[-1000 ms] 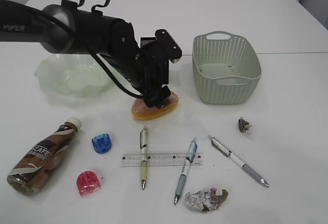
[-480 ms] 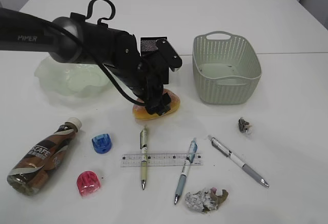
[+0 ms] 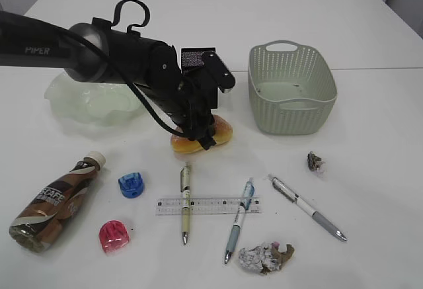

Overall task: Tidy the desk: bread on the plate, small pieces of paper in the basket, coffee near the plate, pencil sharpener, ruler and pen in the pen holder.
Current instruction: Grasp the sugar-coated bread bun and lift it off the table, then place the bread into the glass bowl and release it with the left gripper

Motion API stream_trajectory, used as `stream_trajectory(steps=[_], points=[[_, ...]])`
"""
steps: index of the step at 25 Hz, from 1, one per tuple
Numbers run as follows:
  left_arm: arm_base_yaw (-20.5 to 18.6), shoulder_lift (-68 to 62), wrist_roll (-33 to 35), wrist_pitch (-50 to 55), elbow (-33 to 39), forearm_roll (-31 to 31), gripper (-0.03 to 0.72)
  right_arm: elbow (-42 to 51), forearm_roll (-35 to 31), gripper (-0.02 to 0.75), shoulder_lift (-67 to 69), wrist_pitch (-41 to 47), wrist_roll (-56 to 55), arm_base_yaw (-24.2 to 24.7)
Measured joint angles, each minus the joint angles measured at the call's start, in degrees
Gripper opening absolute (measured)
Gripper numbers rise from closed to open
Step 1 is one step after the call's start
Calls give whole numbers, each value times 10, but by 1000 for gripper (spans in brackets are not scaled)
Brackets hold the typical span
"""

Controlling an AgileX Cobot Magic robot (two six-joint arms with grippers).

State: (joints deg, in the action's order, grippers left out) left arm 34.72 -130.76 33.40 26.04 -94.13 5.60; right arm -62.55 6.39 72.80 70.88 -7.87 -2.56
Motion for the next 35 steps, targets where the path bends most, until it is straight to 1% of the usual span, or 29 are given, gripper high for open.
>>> stream_trajectory(steps=[1, 2, 4, 7, 16, 21, 23, 25, 27, 33, 35], points=[[0, 0, 0, 1, 0, -1, 200, 0, 1, 477, 0, 0, 0, 0], [0, 0, 0, 1, 0, -3, 179, 0, 1, 477, 0, 0, 0, 0], [0, 0, 0, 2, 0, -3, 159, 0, 2, 477, 0, 0, 0, 0], [0, 7, -11, 14, 0, -2, 149, 0, 2, 477, 0, 0, 0, 0], [0, 102, -163, 75, 2, 1, 140, 0, 3, 477, 0, 0, 0, 0], [-2, 150, -225, 112, 2, 1, 140, 0, 3, 477, 0, 0, 0, 0], [-11, 170, -247, 123, 2, 1, 140, 0, 3, 477, 0, 0, 0, 0], [-24, 189, -267, 127, 2, -1, 140, 0, 3, 477, 0, 0, 0, 0], [-47, 205, -286, 128, 2, -12, 140, 0, 3, 477, 0, 0, 0, 0], [-147, 215, -304, 125, 2, -27, 140, 0, -3, 477, 0, 0, 0, 0], [-171, 215, -305, 110, 2, -34, 140, 0, -3, 478, 0, 0, 0, 0]])
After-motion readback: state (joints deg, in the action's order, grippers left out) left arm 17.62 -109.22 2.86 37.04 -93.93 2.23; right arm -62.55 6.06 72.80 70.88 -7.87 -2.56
